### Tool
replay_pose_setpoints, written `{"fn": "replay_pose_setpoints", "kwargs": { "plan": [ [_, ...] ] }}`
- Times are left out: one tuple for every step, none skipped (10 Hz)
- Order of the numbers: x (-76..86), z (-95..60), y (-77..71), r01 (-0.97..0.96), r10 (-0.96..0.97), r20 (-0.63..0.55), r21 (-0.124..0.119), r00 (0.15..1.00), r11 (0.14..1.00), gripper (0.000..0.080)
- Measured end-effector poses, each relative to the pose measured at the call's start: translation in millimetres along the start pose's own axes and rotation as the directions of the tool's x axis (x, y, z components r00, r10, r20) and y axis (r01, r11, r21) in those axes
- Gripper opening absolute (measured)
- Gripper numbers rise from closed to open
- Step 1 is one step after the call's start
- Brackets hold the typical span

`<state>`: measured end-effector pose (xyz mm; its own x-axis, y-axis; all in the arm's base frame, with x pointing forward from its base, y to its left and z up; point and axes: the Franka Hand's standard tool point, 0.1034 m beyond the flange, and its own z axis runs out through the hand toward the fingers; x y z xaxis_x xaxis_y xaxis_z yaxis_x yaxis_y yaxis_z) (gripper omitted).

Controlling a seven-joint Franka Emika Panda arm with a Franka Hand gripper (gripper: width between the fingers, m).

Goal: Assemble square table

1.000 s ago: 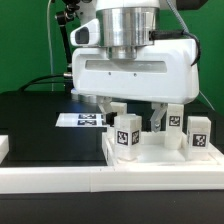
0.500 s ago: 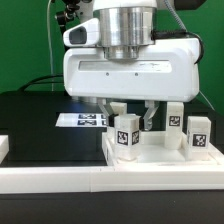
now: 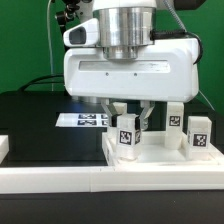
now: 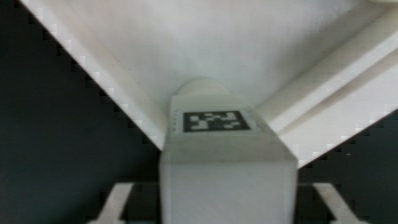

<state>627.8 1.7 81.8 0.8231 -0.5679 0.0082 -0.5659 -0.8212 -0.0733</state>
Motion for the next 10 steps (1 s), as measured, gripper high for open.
{"fn": "replay_pose_setpoints", "kwargs": {
  "plan": [
    [-0.2, 0.0, 0.0, -0.068, 0.068, 0.001, 0.002, 0.998, 0.998, 0.0290],
    [-0.5, 0.4, 1.2, -0.185, 0.185, 0.003, 0.003, 0.983, 0.983, 0.0290],
    [-0.1, 0.8, 2.2, -0.286, 0.286, 0.006, 0.012, 0.958, 0.958, 0.0290],
    [0.2, 1.1, 2.8, -0.385, 0.385, 0.013, 0.021, 0.923, 0.922, 0.0290],
    [0.7, 1.4, 4.0, -0.471, 0.470, 0.017, 0.027, 0.882, 0.882, 0.0290],
    [1.2, 1.6, 4.7, -0.526, 0.526, 0.016, 0.027, 0.851, 0.850, 0.0290],
    [1.3, 1.7, 5.0, -0.603, 0.602, 0.017, 0.024, 0.798, 0.798, 0.0290],
    [1.1, 1.6, 4.7, -0.639, 0.638, 0.017, 0.023, 0.770, 0.769, 0.0290],
    [0.7, 1.3, 3.8, -0.680, 0.679, 0.016, 0.020, 0.734, 0.733, 0.0290],
    [0.7, 1.6, 4.5, -0.726, 0.726, 0.018, 0.019, 0.687, 0.687, 0.0290]
  ]
}}
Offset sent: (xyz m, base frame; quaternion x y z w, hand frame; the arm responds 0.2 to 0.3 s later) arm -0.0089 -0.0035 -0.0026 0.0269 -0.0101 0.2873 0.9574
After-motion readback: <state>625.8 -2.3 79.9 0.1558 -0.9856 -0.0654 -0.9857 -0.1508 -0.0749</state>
